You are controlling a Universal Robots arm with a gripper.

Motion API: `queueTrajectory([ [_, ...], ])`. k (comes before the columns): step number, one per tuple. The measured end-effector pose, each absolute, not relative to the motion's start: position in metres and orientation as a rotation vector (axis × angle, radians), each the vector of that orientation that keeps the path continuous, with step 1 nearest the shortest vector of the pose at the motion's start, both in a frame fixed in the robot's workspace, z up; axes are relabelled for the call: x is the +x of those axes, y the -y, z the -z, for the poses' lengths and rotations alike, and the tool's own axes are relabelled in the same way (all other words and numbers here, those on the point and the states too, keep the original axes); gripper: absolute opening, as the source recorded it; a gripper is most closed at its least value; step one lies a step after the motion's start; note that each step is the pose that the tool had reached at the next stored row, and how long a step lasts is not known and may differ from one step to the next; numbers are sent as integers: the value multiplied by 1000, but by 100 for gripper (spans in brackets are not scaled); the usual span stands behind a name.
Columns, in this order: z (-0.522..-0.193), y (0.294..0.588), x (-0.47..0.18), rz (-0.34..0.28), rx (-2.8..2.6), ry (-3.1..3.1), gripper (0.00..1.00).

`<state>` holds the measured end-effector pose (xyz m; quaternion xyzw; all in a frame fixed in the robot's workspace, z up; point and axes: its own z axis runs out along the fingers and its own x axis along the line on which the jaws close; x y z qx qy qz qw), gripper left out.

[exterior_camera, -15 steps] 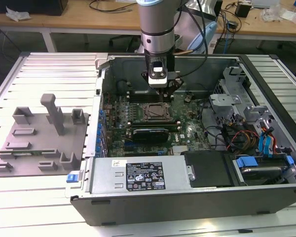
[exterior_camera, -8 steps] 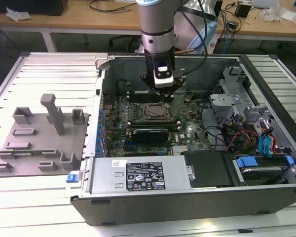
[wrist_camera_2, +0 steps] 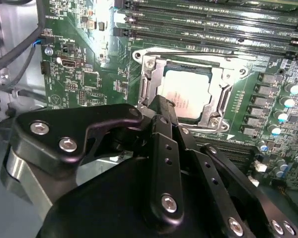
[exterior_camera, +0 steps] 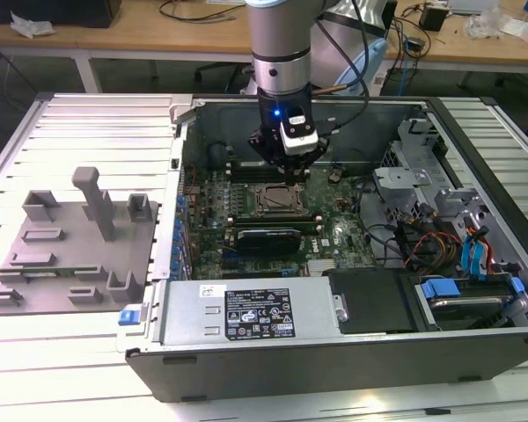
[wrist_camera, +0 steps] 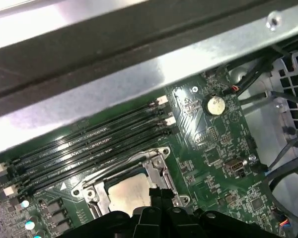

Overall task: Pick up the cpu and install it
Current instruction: 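Install the first cpu locking lever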

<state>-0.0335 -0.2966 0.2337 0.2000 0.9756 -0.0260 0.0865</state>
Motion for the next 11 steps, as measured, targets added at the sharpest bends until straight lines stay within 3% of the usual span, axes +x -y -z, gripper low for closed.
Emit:
queueTrajectory([
  [8, -233, 297, -31, 115, 614, -3042, 11],
  [11, -233, 300, -31, 54, 615, -3051, 11],
])
